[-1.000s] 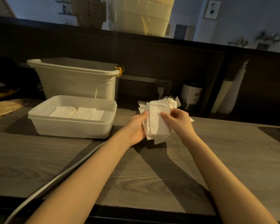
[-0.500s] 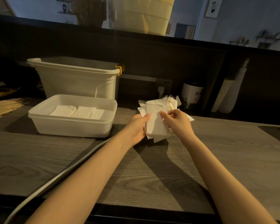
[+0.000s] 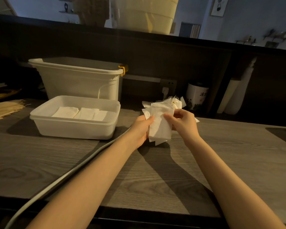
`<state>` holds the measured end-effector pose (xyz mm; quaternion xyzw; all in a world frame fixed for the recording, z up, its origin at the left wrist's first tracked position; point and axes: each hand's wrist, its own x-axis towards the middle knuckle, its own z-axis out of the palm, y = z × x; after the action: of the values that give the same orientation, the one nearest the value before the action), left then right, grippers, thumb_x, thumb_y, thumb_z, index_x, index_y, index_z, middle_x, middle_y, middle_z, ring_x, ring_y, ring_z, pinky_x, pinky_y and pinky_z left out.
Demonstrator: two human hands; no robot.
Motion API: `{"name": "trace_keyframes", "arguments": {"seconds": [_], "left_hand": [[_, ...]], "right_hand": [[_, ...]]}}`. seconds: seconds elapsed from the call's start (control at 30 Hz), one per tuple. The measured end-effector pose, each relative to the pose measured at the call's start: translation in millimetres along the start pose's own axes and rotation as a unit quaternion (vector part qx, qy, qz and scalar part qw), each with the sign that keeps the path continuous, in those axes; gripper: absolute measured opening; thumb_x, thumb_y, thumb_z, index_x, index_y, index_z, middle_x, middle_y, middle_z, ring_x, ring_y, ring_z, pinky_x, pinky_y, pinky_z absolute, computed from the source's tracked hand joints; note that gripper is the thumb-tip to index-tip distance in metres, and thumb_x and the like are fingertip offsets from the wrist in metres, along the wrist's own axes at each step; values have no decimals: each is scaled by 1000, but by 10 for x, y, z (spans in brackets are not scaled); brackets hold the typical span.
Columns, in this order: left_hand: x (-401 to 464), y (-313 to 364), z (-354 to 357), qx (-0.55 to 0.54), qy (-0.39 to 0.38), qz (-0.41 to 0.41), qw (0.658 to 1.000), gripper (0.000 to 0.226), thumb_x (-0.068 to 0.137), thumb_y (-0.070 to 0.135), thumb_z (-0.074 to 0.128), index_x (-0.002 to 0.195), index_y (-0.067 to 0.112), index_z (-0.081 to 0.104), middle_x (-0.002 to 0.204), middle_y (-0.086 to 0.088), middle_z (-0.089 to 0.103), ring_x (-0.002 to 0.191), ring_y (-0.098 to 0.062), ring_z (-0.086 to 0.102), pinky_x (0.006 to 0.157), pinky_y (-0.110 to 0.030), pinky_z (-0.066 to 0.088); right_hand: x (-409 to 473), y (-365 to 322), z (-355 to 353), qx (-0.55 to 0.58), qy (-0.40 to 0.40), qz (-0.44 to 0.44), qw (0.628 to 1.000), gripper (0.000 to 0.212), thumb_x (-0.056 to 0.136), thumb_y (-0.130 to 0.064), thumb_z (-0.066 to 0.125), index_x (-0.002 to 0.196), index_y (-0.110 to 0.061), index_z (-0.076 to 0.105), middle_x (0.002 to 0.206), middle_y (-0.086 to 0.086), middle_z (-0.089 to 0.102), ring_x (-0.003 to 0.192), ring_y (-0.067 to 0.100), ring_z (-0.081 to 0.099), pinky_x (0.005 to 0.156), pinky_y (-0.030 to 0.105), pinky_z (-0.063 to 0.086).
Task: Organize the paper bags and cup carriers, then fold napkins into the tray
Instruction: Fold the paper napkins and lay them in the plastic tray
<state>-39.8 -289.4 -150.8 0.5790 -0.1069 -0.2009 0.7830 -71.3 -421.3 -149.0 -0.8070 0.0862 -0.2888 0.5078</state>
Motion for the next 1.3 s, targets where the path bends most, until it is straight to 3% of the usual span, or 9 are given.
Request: {"name": "trace_keyframes", "arguments": {"seconds": [0.1, 0.2, 0.37, 0.53, 0.73, 0.9, 1.13, 1.23, 1.3], "left_hand": [[5, -1, -4, -15, 1, -10, 1000, 31, 101, 23, 37, 129, 11, 43, 104, -2, 58, 102, -21, 57, 85, -37, 49], [12, 31, -38, -57, -11, -28, 998, 30, 102, 21, 34, 128, 10, 45, 111, -7, 59, 104, -24, 58, 81, -38, 50], [2, 53, -82, -83, 2, -68, 994, 28, 100, 21, 38, 124, 12, 50, 99, -8, 61, 88, -21, 60, 72, -38, 51], [-28, 47, -63, -48, -46, -88, 994, 35, 99, 37, 39, 122, 16, 56, 105, -10, 66, 90, -22, 64, 70, -35, 56], [-21, 45, -69, -48, -83, -76, 993, 56, 94, 60, 16, 118, 24, 50, 104, -8, 65, 93, -22, 64, 77, -35, 53], [-46, 43, -49, 21, -61, -38, 997, 36, 95, 31, 48, 127, 15, 45, 106, -6, 61, 96, -20, 61, 79, -34, 53], [5, 21, -77, 47, -9, -27, 998, 27, 95, 17, 50, 122, 13, 46, 100, -2, 59, 89, -16, 59, 72, -31, 52], [21, 60, -124, 21, -4, -29, 999, 16, 95, 16, 49, 112, 16, 48, 101, -3, 60, 90, -17, 60, 76, -34, 52], [27, 95, -162, 25, -5, -25, 999, 16, 95, 16, 50, 111, 16, 48, 104, -3, 60, 94, -18, 60, 79, -35, 52]], "right_hand": [[4, 6, -11, 7, 20, -17, 1000, 15, 89, -25, 62, 99, -14, 63, 98, 3, 66, 93, 17, 64, 75, 34, 58], [53, -8, -74, 51, 60, 0, 997, 15, 93, -23, 56, 99, -11, 62, 94, 2, 65, 90, 17, 64, 73, 34, 58], [117, -51, -150, 151, 52, 63, 985, 20, 97, -28, 49, 97, -11, 58, 87, 2, 60, 82, 17, 60, 66, 30, 53], [26, -68, -22, 74, -51, 20, 996, 15, 95, -31, 51, 88, -19, 58, 88, 1, 60, 82, 15, 58, 70, 28, 49], [-14, -33, 48, -3, -50, -9, 999, 19, 95, -30, 51, 103, -14, 56, 92, -3, 59, 79, 7, 55, 63, 18, 42], [-26, -23, 70, -15, -45, -19, 999, 18, 93, -30, 54, 103, -16, 55, 102, 2, 63, 91, 13, 61, 77, 28, 52], [-16, -17, 91, -41, -38, -55, 997, 20, 93, -26, 54, 108, -13, 57, 104, -2, 59, 98, 15, 59, 81, 31, 53], [43, -34, -29, 3, 16, 18, 1000, 31, 96, -32, 49, 118, -12, 56, 106, -1, 59, 98, 15, 58, 76, 25, 50], [78, -25, -111, 41, -42, 99, 993, 34, 96, -38, 47, 112, -11, 59, 101, 2, 62, 95, 18, 59, 77, 26, 49]]}}
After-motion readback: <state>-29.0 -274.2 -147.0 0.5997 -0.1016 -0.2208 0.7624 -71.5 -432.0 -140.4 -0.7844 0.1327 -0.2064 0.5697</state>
